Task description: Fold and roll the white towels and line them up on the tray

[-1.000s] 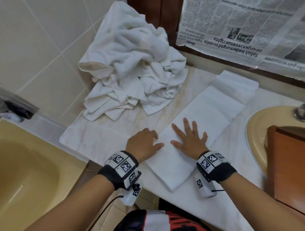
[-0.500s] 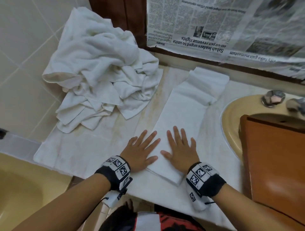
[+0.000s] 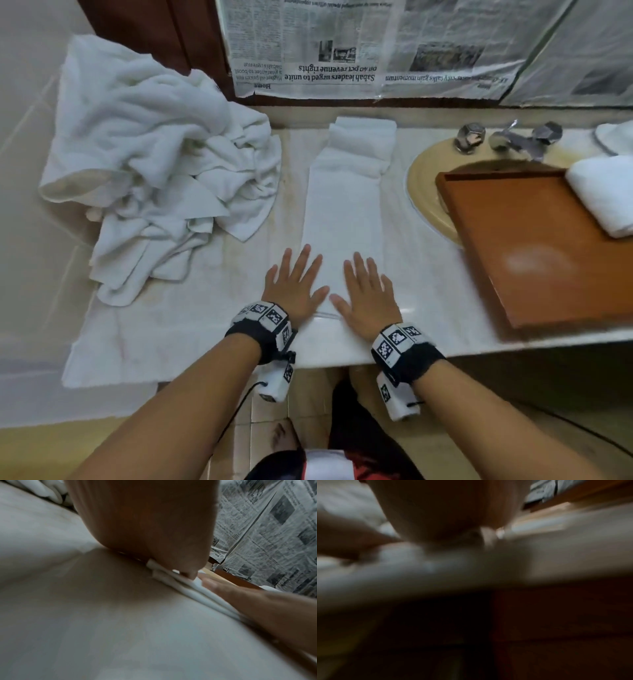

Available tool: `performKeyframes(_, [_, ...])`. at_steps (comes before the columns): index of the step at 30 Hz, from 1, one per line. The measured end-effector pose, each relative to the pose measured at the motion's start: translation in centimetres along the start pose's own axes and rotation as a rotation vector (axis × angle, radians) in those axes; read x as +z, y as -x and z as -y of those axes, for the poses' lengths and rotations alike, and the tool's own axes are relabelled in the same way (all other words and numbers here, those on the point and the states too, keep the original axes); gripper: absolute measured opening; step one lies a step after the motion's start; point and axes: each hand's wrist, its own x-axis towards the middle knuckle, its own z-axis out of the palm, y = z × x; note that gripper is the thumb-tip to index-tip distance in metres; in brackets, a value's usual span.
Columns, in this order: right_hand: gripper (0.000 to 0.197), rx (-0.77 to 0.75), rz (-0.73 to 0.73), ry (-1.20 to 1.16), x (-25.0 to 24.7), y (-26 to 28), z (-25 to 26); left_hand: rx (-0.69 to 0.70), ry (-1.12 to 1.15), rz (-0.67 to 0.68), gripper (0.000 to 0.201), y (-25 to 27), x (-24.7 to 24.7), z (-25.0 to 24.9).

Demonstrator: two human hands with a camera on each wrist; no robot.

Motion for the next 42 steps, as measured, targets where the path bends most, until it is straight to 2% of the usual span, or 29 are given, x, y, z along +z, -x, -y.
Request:
performKeyframes(3, [0.076, 0.100, -0.001, 0.026, 1.5, 1.9, -2.5, 0.015, 0.006, 0.017, 0.067, 0.2, -0.1, 0.1])
performKeyframes(6, [0.069, 0.260, 0.029, -0.060, 0.1, 2.3, -3.5, 0.020, 0.019, 0.025, 0.067, 0.3, -0.2, 0.0])
performKeyframes(8, [0.067, 0.329, -0.049, -0.150, -0.9, 2.2, -2.4, 0.021, 0.016, 0.026, 0.067, 0.3, -0.2, 0.0])
performKeyframes(11, [0.067, 0.217, -0.239, -0.121, -0.4, 2.6, 0.3, 0.013, 0.017, 0.010, 0.067, 0.2, 0.1, -0.1])
performKeyframes(13, [0.074, 0.151, -0.200, -0.067, 1.5, 3.3, 0.9, 0.014, 0.012, -0.008, 0.067, 0.2, 0.2, 0.0])
performKeyframes(16, [0.081, 0.207, -0.154, -0.047, 4.2, 4.6, -0.2, 0.025, 0.022, -0.040, 0.066, 0.1, 0.5, 0.1])
performKeyframes(23, [0.080, 0.208, -0.177, -0.065, 4.3, 5.6, -1.8, 0.110, -0.030, -0.134, 0.056, 2.5, 1.5, 1.8])
performKeyframes(26, [0.068, 0.194, -0.171, -0.169, 3.6, 5.8, -2.2, 0.129, -0.022, -0.161, 0.053, 4.2, 1.9, 2.4])
performKeyframes(31, [0.044, 0.128, -0.323, -0.441, 3.0, 7.5, -1.8, 0.043, 0.011, -0.229, 0.049, 5.5, 3.1, 1.4])
performKeyframes(38, [0.047, 0.090, -0.146, -0.611, 2.8, 8.8, -2.3, -0.063, 0.039, -0.187, 0.052, 6.5, 3.6, -0.6])
performKeyframes(41, [0.043, 0.101, -0.159, -0.653, 2.5, 9.0, -2.9, -0.093, 0.056, -0.171, 0.069, 7.4, 3.9, -1.5])
performKeyframes(42, [0.041, 0.104, -0.173, -0.666, 2.5, 9.0, -3.1, -0.110, 0.069, -0.161, 0.065, 7.5, 3.9, -1.9])
